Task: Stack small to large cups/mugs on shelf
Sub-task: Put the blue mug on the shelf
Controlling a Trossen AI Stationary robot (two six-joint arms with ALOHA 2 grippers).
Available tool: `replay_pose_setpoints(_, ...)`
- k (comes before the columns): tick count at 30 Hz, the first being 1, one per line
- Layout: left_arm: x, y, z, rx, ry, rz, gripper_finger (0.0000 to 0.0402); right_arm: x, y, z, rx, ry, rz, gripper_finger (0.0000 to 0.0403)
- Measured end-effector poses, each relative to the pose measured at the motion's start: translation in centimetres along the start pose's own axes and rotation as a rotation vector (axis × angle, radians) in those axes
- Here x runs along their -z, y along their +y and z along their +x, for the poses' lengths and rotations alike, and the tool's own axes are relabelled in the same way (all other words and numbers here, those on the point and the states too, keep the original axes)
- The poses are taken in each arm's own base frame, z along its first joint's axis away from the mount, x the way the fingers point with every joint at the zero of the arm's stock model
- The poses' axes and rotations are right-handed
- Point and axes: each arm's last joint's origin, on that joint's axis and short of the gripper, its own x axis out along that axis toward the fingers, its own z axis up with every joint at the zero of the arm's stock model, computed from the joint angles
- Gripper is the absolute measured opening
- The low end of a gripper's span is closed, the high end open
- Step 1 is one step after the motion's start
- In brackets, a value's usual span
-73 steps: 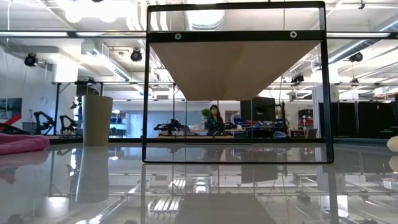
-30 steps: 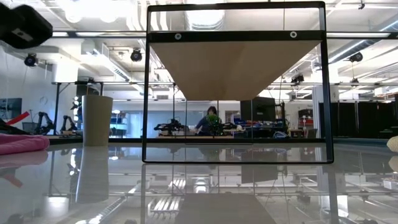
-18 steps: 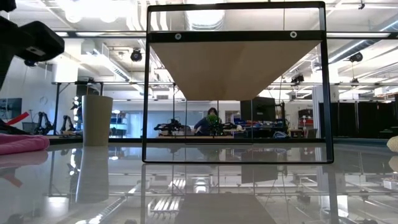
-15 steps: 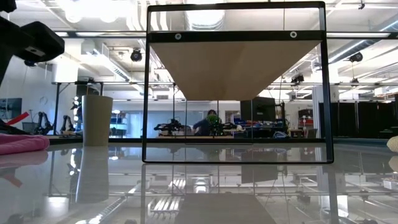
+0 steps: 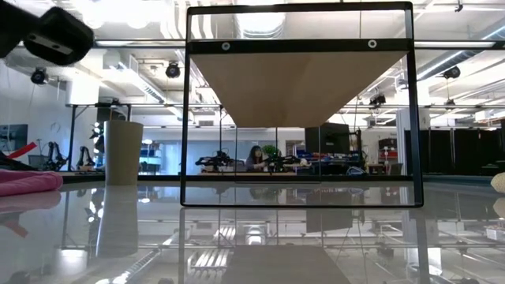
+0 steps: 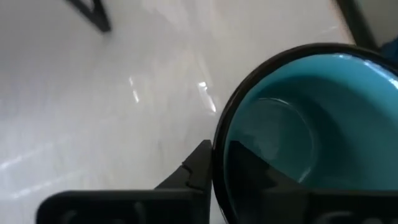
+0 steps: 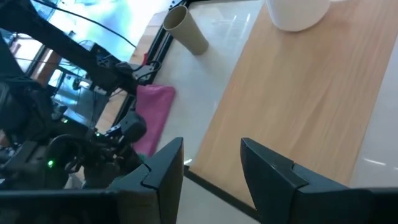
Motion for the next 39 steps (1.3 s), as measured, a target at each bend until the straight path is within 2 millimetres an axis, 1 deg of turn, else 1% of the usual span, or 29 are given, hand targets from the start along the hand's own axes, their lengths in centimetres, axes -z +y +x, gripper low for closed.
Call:
replay_pose_setpoints(9, -1.1, -0.1, -0.4, 0.056, -0.051, 0.284, 0.0009, 0.5, -0.1, -0.5, -0.01, 0.008, 0.018, 0.0152)
replay_pose_setpoints(11, -1.3, 0.2, -0.2, 0.066, -0.043, 0.313, 0.0009, 0.5, -0.1, -0.5, -0.009, 0.007, 0.02, 0.0152)
replay_pose_setpoints(13, -1.4, 0.5, 0.1, 0.085, -0.032, 0.303, 0.0015, 0.5, -0.1, -0.5, -0.009, 0.007, 0.02, 0.0152)
replay_pose_setpoints(17, -1.4, 0.9, 1.2, 0.071, 0.013, 0.269, 0.0052, 0.5, -0.1, -0.5, -0.009, 0.007, 0.02, 0.0152)
replay_pose_setpoints(20, -1.1, 0.7, 1.8, 0.076, 0.049, 0.262, 0.0086, 0.5, -0.1, -0.5, -0.01, 0.007, 0.019, 0.0152)
replay_pose_setpoints(22, -1.2, 0.8, 1.9, 0.053, 0.058, 0.226, 0.0108, 0.5, -0.1, -0.5, -0.009, 0.007, 0.014, 0.0152)
replay_pose_setpoints(25, -1.9, 0.8, 0.9, 0.033, 0.029, 0.155, 0.0138, 0.5, -0.1, -0.5, -0.007, 0.007, -0.002, 0.0152)
replay_pose_setpoints(29, -2.7, 0.9, -1.4, 0.016, -0.043, 0.086, 0.0161, 0.5, -0.3, -0.5, 0.006, 0.005, -0.015, 0.0152)
replay_pose_setpoints(31, -2.8, 1.2, -2.9, -0.017, -0.043, -0.011, 0.0164, 0.5, -0.4, -0.4, 0.013, 0.004, -0.022, 0.0152)
replay_pose_setpoints(33, -2.5, 1.6, -4.1, -0.064, -0.027, -0.177, 0.0165, 0.5, -0.4, -0.4, 0.014, 0.003, -0.02, 0.0152)
replay_pose_setpoints(36, -1.7, 1.8, -5.3, -0.086, -0.017, -0.516, 0.0166, 0.4, -0.6, -0.5, 0.032, -0.025, 0.007, 0.0152)
replay_pose_setpoints(38, -1.1, 1.2, -6.0, -0.066, -0.026, -0.741, 0.0166, 0.3, -1.0, -0.5, 0.06, -0.041, 0.022, 0.0152)
replay_pose_setpoints(39, -0.8, 0.9, -6.2, -0.053, -0.023, -0.818, 0.0166, 0.2, -1.2, -0.5, 0.078, -0.046, 0.034, 0.0152)
